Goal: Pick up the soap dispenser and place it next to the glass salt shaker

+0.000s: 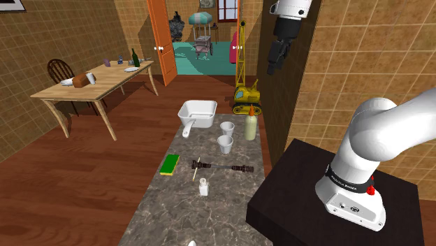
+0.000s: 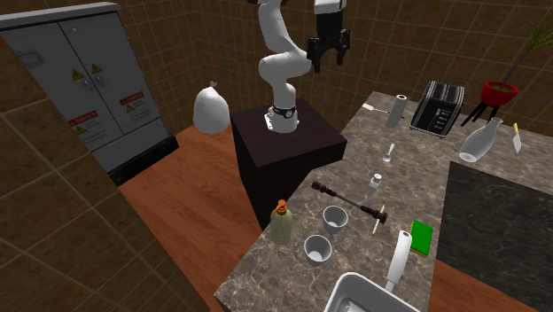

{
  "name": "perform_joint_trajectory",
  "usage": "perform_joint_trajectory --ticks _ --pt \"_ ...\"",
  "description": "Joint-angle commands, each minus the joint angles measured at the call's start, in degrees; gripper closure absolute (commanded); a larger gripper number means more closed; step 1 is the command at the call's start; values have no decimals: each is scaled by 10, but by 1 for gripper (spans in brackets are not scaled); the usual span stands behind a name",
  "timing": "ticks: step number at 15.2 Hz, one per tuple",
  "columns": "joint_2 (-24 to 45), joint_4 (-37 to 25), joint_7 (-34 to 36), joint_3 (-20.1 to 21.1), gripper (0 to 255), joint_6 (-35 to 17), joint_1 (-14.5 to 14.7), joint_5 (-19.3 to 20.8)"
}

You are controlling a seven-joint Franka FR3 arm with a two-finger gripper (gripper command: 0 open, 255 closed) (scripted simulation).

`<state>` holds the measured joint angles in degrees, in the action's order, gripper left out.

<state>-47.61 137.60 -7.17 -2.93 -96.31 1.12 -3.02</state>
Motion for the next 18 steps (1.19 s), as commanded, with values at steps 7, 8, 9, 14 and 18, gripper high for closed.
perform_joint_trajectory --ticks 7,8,9,14,18 --pt "85 18 -51 -44 0 -81 -13 26" --pt "101 19 -59 -52 0 -94 -14 29" --pt "118 19 -68 -59 0 -108 -16 32" --pt "210 8 -110 -95 0 -172 -23 41" --pt "292 -14 -146 -122 0 -218 -26 39"
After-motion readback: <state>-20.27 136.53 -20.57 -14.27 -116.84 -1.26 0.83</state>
